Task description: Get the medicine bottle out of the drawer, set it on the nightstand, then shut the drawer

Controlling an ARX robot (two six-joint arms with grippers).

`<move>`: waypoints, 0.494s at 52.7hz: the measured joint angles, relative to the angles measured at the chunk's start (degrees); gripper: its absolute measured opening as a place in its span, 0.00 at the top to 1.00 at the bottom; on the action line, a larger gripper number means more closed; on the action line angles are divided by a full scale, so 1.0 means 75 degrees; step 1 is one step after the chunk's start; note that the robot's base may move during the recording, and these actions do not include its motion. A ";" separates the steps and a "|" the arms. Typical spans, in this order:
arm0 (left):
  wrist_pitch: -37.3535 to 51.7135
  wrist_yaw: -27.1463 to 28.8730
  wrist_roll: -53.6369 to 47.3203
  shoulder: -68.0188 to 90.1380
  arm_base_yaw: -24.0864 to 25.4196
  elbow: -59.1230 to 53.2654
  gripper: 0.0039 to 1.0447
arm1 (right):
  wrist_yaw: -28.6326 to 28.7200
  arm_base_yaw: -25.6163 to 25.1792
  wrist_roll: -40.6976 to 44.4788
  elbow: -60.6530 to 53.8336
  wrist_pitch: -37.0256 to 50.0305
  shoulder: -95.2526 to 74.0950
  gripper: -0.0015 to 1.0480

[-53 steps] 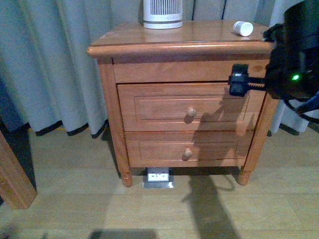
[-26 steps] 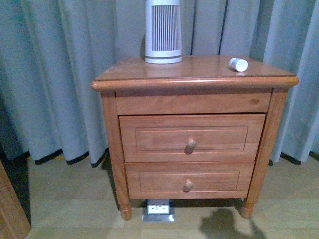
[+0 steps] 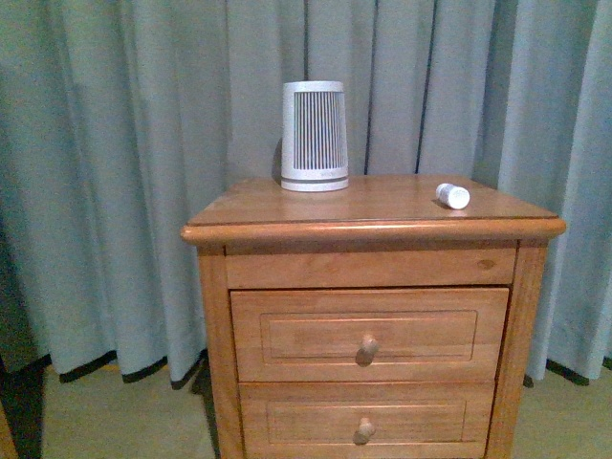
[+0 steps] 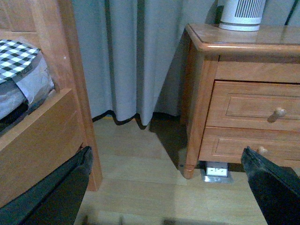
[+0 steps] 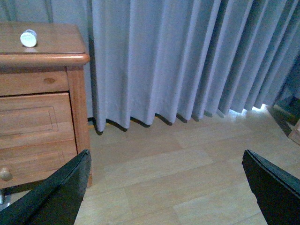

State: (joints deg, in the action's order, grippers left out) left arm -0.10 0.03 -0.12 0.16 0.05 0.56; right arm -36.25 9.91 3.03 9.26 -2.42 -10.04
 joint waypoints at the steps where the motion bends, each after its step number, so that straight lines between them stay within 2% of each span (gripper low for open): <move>1: 0.0000 0.0003 0.0000 0.0000 0.0000 0.0003 0.06 | 0.0128 -0.0082 0.0003 -0.0044 -0.0079 0.0032 0.07; 10: 0.0000 0.0000 0.0000 0.0000 0.0000 0.0003 0.06 | 0.0385 -0.0283 -0.0032 -0.0169 -0.0169 0.0105 0.07; 11: 0.0000 0.0000 0.0000 0.0000 0.0000 0.0000 0.06 | 0.1241 -0.0513 -0.0111 -0.0227 -0.0023 0.0251 0.11; 13: 0.0000 0.0000 0.0000 0.0000 0.0000 0.0000 0.06 | 0.2486 -0.0909 -0.0163 -0.0350 0.0117 0.0434 0.17; 17: 0.0000 0.0000 0.0000 0.0000 0.0000 0.0000 0.06 | 0.4243 -0.1227 -0.0262 -0.0469 0.0184 0.0682 0.30; 21: 0.0000 0.0000 -0.0003 0.0000 0.0000 0.0000 0.06 | 0.4806 -0.1259 -0.0289 -0.0568 0.0210 0.0740 0.41; 26: 0.0000 -0.0003 0.0000 0.0000 0.0000 0.0000 0.06 | 0.4814 -0.1291 -0.0294 -0.0685 0.0221 0.0819 0.58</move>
State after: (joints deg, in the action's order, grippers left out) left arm -0.10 0.01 -0.12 0.16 0.05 0.56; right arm -0.14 0.23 0.82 4.12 -0.75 -3.90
